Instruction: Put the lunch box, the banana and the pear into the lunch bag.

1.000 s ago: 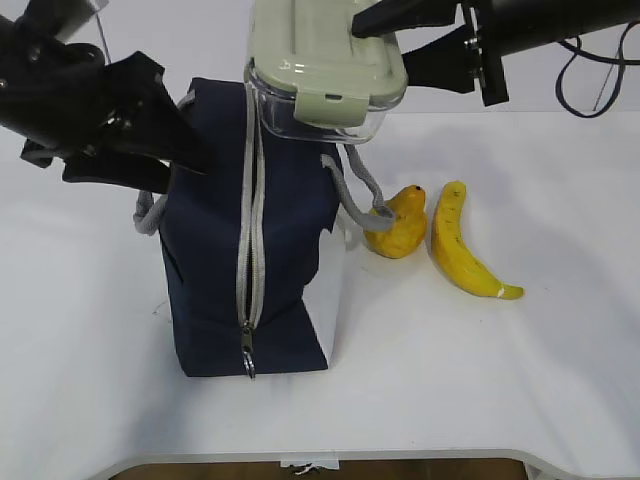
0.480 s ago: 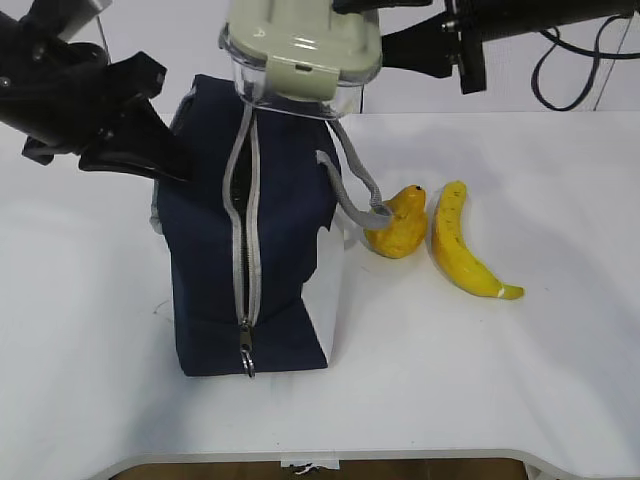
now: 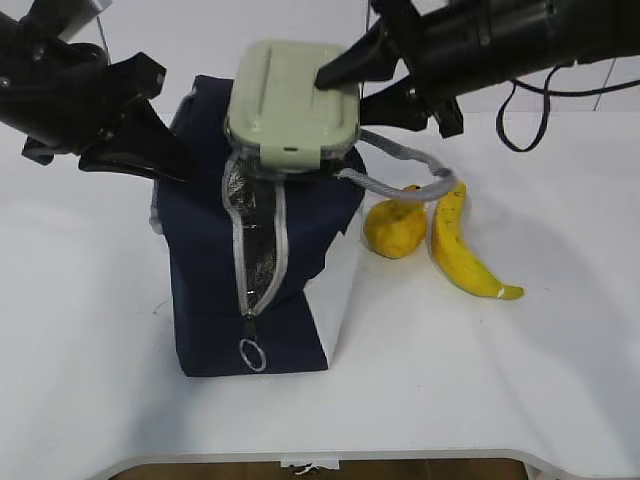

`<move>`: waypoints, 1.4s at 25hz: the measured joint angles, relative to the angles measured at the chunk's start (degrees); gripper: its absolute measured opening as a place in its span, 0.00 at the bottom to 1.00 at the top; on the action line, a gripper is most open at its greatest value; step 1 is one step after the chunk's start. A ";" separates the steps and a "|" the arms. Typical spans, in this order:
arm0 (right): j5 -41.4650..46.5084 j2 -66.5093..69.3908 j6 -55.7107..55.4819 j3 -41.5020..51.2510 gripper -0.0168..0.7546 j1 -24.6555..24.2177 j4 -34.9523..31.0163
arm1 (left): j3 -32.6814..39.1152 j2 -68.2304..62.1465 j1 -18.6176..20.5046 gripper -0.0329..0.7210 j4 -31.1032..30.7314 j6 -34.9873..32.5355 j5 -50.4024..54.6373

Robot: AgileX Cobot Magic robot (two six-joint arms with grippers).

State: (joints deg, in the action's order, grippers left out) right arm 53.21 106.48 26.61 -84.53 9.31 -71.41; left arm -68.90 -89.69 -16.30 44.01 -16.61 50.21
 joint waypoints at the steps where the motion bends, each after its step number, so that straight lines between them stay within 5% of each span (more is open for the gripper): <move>1: -0.12 1.79 0.11 0.00 0.50 -0.29 2.47 | 0.00 0.00 0.00 0.06 -0.04 0.00 0.00; 7: 0.10 3.26 0.00 0.00 0.50 -2.69 8.75 | 0.00 0.00 0.00 0.06 0.07 0.00 0.13; 21: -1.06 3.62 2.67 0.00 0.50 7.39 6.33 | 0.00 0.00 0.00 0.06 2.75 -0.12 1.81; 35: -7.83 12.38 7.44 0.00 0.50 8.41 3.94 | 0.00 0.00 0.00 0.06 2.59 -0.12 5.07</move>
State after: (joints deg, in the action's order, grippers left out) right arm 45.39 118.86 34.05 -84.53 17.72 -67.47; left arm -68.90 -89.69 -16.30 46.60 -16.73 55.27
